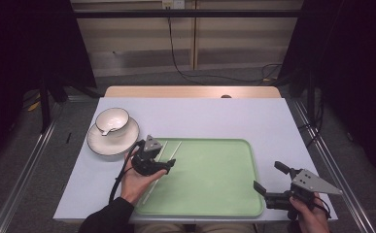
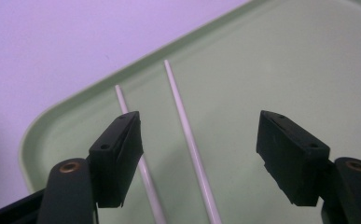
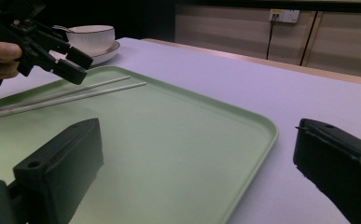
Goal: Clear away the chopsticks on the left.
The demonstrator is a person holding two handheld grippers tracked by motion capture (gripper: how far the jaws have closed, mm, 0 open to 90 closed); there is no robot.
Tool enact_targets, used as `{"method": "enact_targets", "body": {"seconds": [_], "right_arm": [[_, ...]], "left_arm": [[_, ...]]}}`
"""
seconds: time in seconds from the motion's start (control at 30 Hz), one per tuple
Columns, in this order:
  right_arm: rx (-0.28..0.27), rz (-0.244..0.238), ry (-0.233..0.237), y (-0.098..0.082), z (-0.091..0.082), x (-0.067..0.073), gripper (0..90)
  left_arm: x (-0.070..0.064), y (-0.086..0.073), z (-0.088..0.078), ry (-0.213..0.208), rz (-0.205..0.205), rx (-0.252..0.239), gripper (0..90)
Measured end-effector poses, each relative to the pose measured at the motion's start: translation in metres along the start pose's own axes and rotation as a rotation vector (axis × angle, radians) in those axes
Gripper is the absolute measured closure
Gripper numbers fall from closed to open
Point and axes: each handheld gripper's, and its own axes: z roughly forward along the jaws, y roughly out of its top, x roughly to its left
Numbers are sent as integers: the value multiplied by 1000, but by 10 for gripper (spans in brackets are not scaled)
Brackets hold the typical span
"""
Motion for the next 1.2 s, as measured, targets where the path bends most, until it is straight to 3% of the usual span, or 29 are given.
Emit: {"method": "enact_targets", "body": {"seconds": [0.1,0.2,0.27,0.3,0.33,0.37,0.43,0.47,0.5,0.6,0.7,0.83,0.93,1.0,1.2], "right_arm": [[-2,2,0,0,0,-1,10],[-2,0,-1,0,0,-1,10],[-1,-1,-2,0,0,0,10],[-1,1,-3,0,0,0,10],[-1,1,-4,0,0,0,10],[-2,-3,-4,0,0,-1,10],[-2,-1,-5,0,0,0,10],[-2,-3,-3,0,0,-1,10],[-2,-1,-5,0,0,0,10],[-1,1,-3,0,0,0,10],[-1,-2,-2,0,0,-1,10],[-5,-8,4,1,0,0,9],[-3,-7,3,1,0,0,9],[-1,-5,3,0,0,0,9],[2,-6,9,0,0,0,9]], "left_arm": [[-3,2,8,-10,28,14,311],[-6,3,14,14,66,4,305],[-6,7,16,-25,67,7,367],[-7,8,16,-24,83,-3,396],[-9,9,16,-13,97,-6,456],[-8,10,17,-44,102,-10,529],[-8,12,21,-44,79,-17,688],[-6,12,24,-68,69,-20,762],[-6,11,26,-56,68,-14,824],[-6,10,32,-68,48,7,893],[-3,9,37,-88,36,20,900],[-3,6,43,-56,43,43,900],[1,5,47,-53,25,64,900],[5,4,48,-56,-2,51,900],[8,4,49,-29,-7,56,900]]}}
